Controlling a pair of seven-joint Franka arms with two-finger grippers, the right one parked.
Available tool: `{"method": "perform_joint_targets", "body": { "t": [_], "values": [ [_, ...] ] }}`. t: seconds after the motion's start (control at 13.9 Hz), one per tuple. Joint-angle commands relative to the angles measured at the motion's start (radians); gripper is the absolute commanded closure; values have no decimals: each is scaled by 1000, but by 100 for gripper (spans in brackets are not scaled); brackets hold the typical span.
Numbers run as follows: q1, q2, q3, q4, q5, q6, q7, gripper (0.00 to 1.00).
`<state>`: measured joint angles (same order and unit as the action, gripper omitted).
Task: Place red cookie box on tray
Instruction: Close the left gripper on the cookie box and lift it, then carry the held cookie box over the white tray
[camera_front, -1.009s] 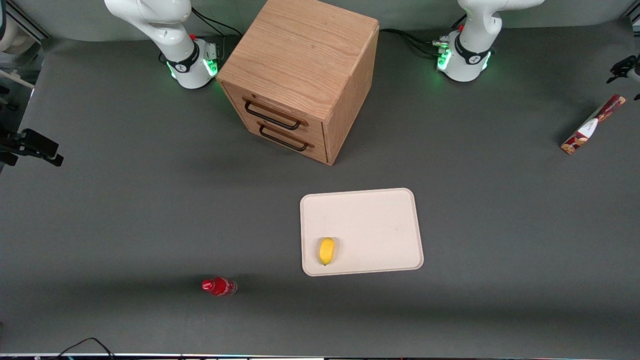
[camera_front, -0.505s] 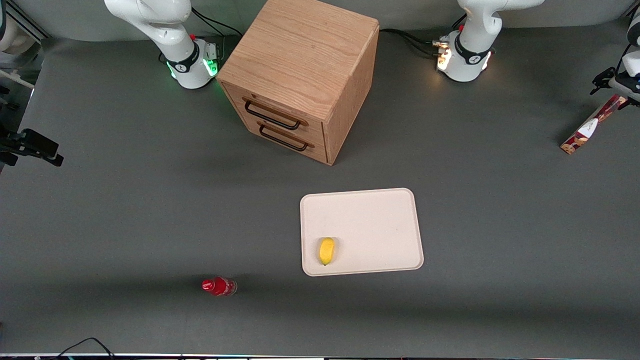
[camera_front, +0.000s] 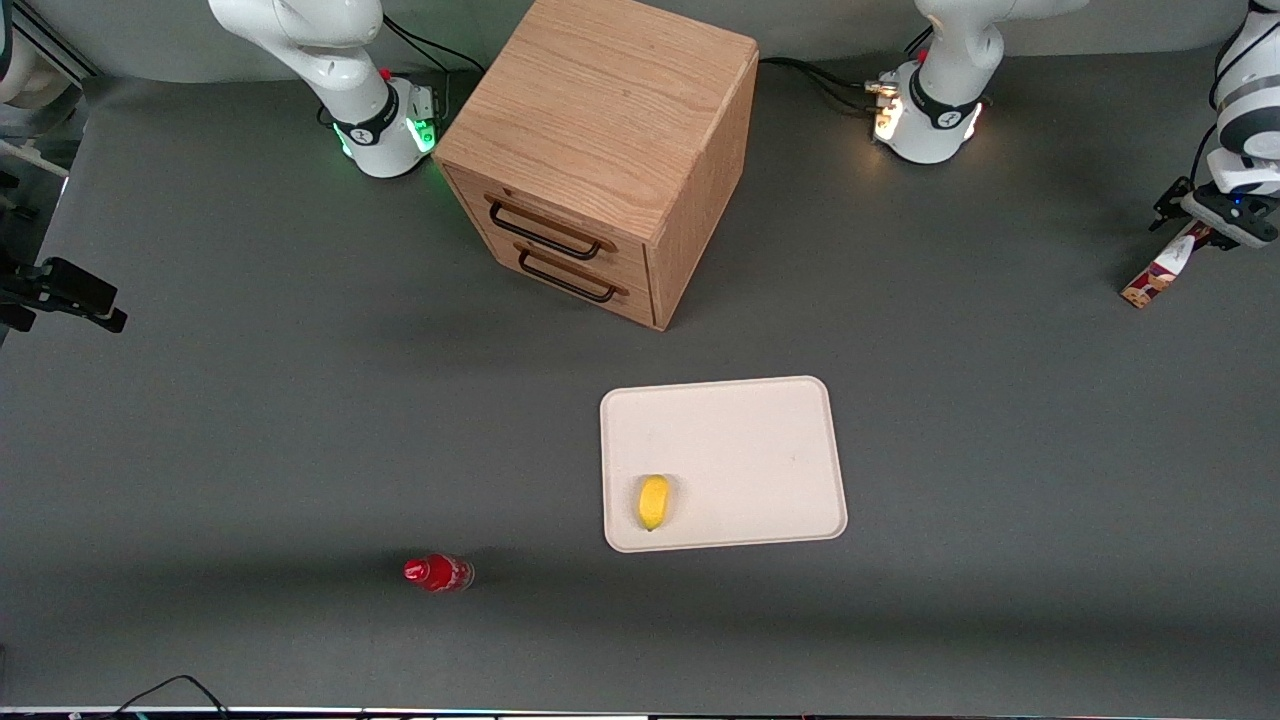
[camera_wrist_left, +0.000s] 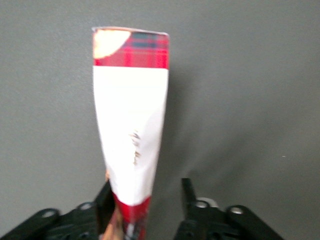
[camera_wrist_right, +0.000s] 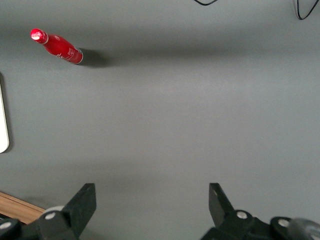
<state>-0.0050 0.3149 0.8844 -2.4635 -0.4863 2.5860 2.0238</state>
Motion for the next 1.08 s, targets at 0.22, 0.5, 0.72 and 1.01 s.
{"method": "perform_joint_targets", "body": {
  "t": [0.22,0.5,0.72,1.01],
  "values": [
    [-7,43,7,136,-31,-139,16,100],
    [-10,38,15,297,-26,-402,-80,100],
    [-10,30,13,490,122,-640,-268,100],
    [-19,26,-17,740,204,-962,-509,100]
  ]
}}
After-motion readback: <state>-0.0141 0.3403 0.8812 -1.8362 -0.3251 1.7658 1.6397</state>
